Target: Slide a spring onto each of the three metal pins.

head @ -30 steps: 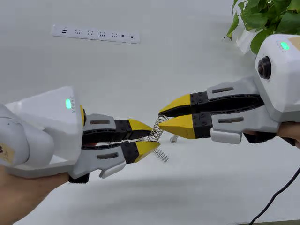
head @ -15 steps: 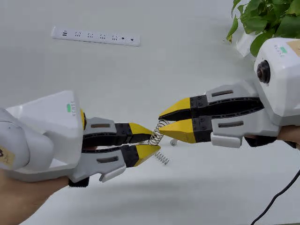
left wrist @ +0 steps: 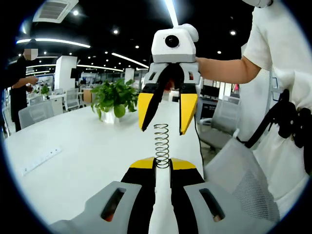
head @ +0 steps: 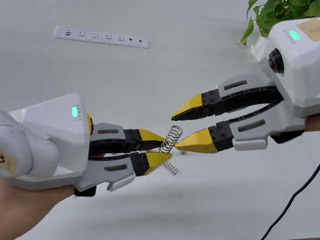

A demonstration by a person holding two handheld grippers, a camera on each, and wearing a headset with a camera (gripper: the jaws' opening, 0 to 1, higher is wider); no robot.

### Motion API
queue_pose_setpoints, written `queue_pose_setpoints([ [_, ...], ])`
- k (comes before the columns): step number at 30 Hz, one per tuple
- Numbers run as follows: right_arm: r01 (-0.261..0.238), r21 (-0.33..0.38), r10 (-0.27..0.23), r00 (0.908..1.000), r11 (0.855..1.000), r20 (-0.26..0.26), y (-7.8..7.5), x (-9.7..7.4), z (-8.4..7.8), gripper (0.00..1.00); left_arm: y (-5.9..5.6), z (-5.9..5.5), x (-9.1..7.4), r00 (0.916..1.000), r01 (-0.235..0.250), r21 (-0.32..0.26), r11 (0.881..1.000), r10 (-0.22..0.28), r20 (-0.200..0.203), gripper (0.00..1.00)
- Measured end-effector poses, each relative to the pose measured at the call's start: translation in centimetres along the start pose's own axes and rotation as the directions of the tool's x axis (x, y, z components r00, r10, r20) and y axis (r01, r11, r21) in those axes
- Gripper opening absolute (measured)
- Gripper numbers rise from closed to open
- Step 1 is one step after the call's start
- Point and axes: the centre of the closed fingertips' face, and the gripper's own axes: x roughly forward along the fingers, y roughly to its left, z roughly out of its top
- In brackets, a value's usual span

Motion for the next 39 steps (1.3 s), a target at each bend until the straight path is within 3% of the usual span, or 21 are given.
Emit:
queue_pose_setpoints([
  [5, -0.09, -0.08, 0.08, 0.9898, 0.993, -0.118, 0.2, 0.8, -0.5, 0.2, 0.0, 0.1, 0.2, 1.0, 0.001, 0.001, 1.0, -0.001, 0.003, 0.07],
  [9, -0.163, -0.136, 0.13, 0.9657, 0.977, -0.225, 0.8, 1.2, -0.6, 0.19, 0.0, 0.2, 0.2, 1.0, 0.001, 0.0, 1.0, -0.001, 0.009, 0.07],
  [14, -0.208, -0.171, 0.149, 0.9403, 0.963, -0.306, 0.6, 1.3, -1.4, 0.17, 0.0, 0.3, 0.3, 0.9999, 0.001, -0.001, 1.0, -0.001, 0.013, 0.06],
  [19, -0.236, -0.189, 0.161, 0.9246, 0.953, -0.345, 0.8, 1.5, -1.7, 0.15, 0.0, 0.2, 0.3, 0.9999, 0.0, -0.005, 1.0, 0.0, 0.017, 0.06],
  [39, -0.271, -0.216, 0.169, 0.9019, 0.938, -0.398, 0.7, 1.1, -2.2, 0.08, -0.2, 0.2, 0.3, 0.9997, 0.007, -0.007, 1.0, -0.007, 0.024, 0.06],
])
